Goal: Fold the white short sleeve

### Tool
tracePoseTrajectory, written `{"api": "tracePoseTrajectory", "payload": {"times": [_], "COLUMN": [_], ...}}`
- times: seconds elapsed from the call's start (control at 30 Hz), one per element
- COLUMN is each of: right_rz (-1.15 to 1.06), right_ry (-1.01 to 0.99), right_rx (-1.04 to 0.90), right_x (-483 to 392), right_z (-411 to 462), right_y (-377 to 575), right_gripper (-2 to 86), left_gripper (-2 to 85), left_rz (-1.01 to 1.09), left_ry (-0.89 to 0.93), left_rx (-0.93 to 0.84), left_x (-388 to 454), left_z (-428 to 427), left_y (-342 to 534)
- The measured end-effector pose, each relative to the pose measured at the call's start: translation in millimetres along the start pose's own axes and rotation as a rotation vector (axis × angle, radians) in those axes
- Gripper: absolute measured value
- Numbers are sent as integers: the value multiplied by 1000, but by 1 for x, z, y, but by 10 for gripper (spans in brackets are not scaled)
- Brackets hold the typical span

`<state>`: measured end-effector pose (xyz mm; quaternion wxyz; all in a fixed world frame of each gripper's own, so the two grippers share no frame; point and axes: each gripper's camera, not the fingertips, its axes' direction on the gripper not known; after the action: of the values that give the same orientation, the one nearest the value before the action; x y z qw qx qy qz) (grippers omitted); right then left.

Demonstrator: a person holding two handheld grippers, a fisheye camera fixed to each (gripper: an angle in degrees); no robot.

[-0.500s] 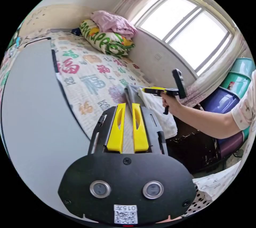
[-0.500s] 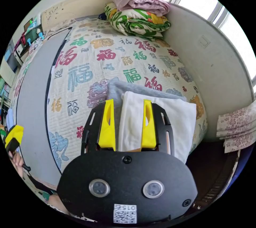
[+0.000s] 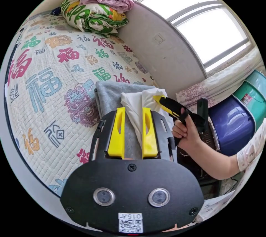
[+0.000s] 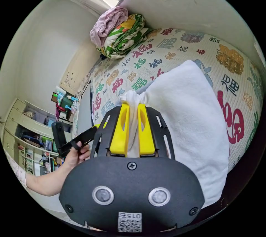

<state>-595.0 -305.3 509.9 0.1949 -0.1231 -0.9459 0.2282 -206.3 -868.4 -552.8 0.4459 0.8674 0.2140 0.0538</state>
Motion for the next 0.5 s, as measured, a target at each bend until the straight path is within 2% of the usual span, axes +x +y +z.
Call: {"api": "tracePoseTrajectory", "payload": {"times": [0.2, 0.3, 0.37, 0.5], "right_rz": [93, 82, 42, -33], "right_ry": [-61, -43, -19, 1], "right_rx": [48, 56, 57, 70], "right_x": [0, -18, -43, -93], "right_z": [-5, 11, 32, 62], "right_y": [-54, -84, -109, -145], "right_gripper": [59, 59, 58, 57], "left_gripper": [134, 128, 78, 36], "left_rz": [-68, 13, 33, 77], "left_ry": [-17, -120, -186, -170], "left_rx": [22, -85, -86, -63], "left_x": [-46, -57, -64, -73], "left_z": [115, 178, 203, 217], "left_y": [7, 9, 15, 22]}}
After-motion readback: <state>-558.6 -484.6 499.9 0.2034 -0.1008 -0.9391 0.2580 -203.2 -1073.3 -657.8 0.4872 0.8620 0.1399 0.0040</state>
